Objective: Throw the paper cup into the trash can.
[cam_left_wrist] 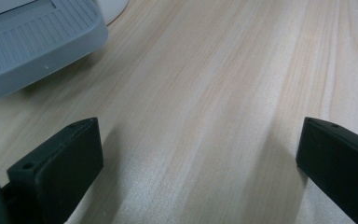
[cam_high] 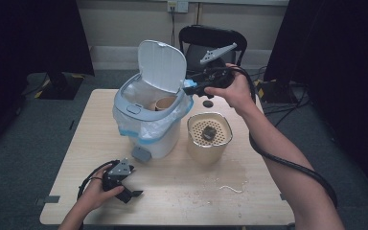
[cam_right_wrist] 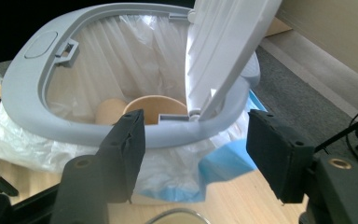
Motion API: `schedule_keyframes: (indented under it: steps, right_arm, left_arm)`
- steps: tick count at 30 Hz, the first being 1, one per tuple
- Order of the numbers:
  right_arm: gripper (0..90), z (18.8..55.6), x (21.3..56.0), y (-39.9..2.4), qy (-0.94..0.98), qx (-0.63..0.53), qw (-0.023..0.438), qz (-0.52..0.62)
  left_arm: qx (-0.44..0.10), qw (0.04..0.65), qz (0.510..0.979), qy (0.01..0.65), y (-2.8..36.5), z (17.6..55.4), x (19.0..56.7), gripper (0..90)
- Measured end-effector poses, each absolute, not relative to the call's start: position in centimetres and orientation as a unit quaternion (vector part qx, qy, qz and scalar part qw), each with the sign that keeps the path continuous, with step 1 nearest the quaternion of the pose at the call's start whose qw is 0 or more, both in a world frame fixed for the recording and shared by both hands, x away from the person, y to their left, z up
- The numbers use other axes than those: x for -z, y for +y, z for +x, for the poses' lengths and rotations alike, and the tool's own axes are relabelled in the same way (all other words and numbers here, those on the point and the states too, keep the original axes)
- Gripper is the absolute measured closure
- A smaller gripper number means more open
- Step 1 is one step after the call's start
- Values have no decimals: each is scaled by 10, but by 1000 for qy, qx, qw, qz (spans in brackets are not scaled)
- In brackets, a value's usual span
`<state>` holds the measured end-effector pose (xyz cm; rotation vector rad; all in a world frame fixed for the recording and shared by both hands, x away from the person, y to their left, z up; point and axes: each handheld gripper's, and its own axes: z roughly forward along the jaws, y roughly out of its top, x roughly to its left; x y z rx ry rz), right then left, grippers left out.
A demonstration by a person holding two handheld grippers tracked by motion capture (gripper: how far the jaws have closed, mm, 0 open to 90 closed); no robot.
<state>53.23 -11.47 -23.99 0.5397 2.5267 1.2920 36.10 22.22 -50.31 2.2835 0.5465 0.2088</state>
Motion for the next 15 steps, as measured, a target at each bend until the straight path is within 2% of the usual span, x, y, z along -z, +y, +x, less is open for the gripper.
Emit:
schedule_keyframes:
  steps: [15]
  right_arm:
    - [415, 540, 235, -97, 860, -462, 126, 176]
  left_arm:
    - [-82, 382, 895, 214, 222, 361, 503, 0]
